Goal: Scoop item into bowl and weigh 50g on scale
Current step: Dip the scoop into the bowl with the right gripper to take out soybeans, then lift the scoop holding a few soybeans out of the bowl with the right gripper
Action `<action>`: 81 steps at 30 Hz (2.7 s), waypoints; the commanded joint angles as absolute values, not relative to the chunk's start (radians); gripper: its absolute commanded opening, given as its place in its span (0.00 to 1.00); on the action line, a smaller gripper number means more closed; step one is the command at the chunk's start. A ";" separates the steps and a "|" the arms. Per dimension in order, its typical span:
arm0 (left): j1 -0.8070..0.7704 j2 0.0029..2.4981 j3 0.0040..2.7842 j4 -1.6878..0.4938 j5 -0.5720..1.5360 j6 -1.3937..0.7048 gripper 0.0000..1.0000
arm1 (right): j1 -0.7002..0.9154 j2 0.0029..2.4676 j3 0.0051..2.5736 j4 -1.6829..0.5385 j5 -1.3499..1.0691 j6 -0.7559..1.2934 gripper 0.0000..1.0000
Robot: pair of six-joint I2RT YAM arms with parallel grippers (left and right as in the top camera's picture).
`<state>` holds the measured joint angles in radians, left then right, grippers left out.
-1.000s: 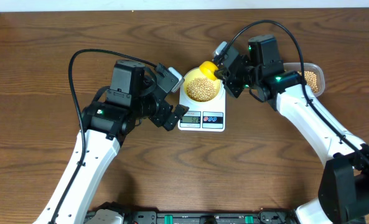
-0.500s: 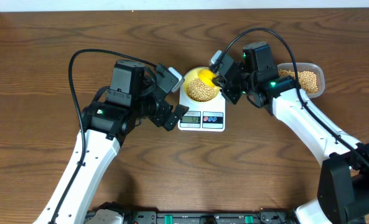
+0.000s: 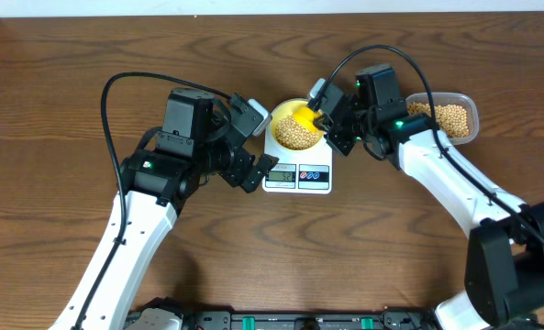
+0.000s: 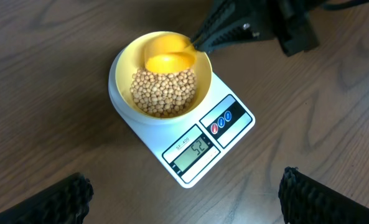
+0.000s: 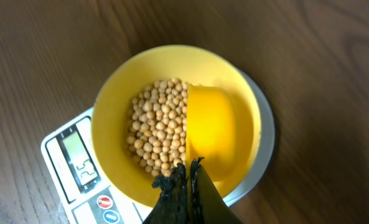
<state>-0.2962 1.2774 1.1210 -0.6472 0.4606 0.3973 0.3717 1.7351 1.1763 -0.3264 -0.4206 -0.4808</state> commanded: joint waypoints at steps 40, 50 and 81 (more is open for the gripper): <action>-0.293 1.274 1.116 -0.648 0.451 0.410 0.98 | 0.362 1.728 1.171 -0.410 -0.607 -0.402 0.01; -0.293 1.274 1.116 -0.648 0.451 0.410 0.97 | 0.295 1.728 1.171 -0.381 -0.794 -0.306 0.01; -0.293 1.274 1.116 -0.648 0.451 0.410 0.98 | 0.231 1.728 1.171 -0.265 -0.896 -0.289 0.01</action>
<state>-0.2962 1.2774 1.1210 -0.6472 0.4606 0.3973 0.2329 1.7496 1.1748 -0.2783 -0.8757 -0.2592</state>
